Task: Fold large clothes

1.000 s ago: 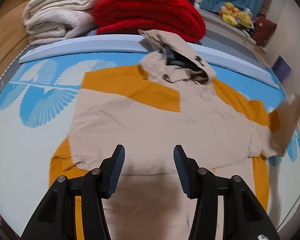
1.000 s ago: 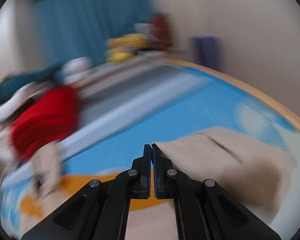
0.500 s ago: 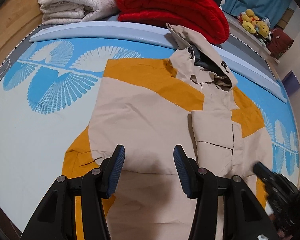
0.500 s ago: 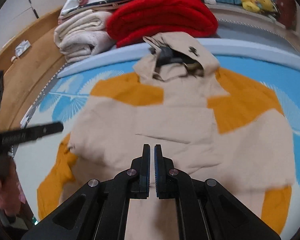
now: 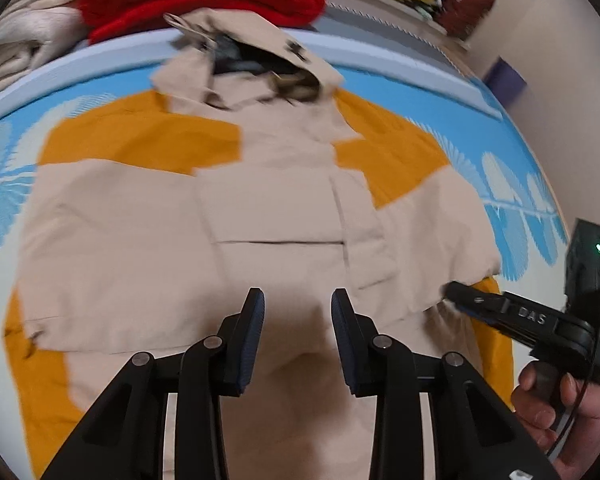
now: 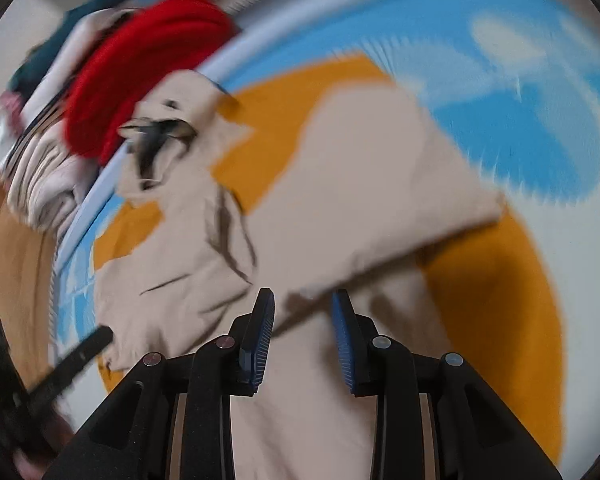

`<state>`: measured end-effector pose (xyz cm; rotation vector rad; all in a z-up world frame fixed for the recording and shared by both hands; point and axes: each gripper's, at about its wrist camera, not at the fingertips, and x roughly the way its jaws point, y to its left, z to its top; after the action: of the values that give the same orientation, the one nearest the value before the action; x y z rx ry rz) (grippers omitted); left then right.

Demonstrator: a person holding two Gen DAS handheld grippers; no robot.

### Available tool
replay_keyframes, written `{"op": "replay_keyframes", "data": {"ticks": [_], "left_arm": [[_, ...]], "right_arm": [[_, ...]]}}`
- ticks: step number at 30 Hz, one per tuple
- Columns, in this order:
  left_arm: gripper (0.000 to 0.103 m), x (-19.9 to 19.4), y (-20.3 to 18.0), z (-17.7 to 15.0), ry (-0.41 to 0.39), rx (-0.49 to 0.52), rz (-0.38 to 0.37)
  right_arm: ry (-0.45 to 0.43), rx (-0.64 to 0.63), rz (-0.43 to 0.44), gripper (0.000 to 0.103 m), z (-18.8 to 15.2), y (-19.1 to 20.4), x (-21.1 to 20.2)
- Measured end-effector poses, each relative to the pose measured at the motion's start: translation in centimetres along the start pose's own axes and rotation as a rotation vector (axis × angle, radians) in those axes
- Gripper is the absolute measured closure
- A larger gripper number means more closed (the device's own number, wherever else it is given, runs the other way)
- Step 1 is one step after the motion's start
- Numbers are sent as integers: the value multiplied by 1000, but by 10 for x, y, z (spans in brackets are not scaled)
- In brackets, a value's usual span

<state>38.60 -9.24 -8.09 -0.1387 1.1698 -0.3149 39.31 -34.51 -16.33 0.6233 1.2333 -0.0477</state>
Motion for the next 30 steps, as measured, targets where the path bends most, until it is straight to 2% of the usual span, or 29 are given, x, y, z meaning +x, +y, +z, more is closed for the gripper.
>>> {"op": "replay_keyframes", "data": {"ticks": [3, 5, 6, 7, 8, 12, 14, 15, 16, 18, 21, 23, 25, 26, 30], "left_arm": [[68, 27, -11, -1, 44, -5, -8], [62, 42, -17, -3, 78, -2, 0], [53, 47, -19, -5, 87, 7, 8], [46, 53, -23, -6, 94, 24, 21], [45, 57, -26, -8, 100, 40, 35], [44, 72, -35, -13, 99, 122, 129], [59, 68, -33, -12, 77, 127, 174], [75, 62, -26, -9, 58, 98, 198], [79, 53, -15, -7, 38, 56, 204], [80, 27, 16, 0, -24, -100, 208], [78, -4, 51, 1, -78, -259, 189], [75, -21, 69, -1, -101, -328, 154], [59, -27, 80, -2, -95, -353, 77], [55, -29, 86, -2, -87, -365, 39], [49, -40, 107, -3, -91, -415, 19]], "right_arm": [[65, 89, 33, 72, 5, -15, 21], [73, 101, 47, 72, 7, -16, 27], [72, 101, 63, 72, 7, -15, 29], [72, 101, 68, 77, 7, -15, 29], [71, 101, 90, 95, 7, -12, 30], [56, 99, 138, 100, 5, -5, 27], [58, 102, 149, 100, 5, -1, 28], [57, 101, 147, 100, 5, 1, 28], [56, 105, 143, 100, 5, 0, 28], [63, 125, 134, 101, 6, -1, 30], [78, 138, 110, 101, 5, -2, 33], [78, 135, 87, 100, 4, 0, 35], [76, 129, 69, 100, 4, 1, 34], [73, 123, 64, 100, 4, 3, 34], [70, 99, 37, 96, 5, 6, 31]]}}
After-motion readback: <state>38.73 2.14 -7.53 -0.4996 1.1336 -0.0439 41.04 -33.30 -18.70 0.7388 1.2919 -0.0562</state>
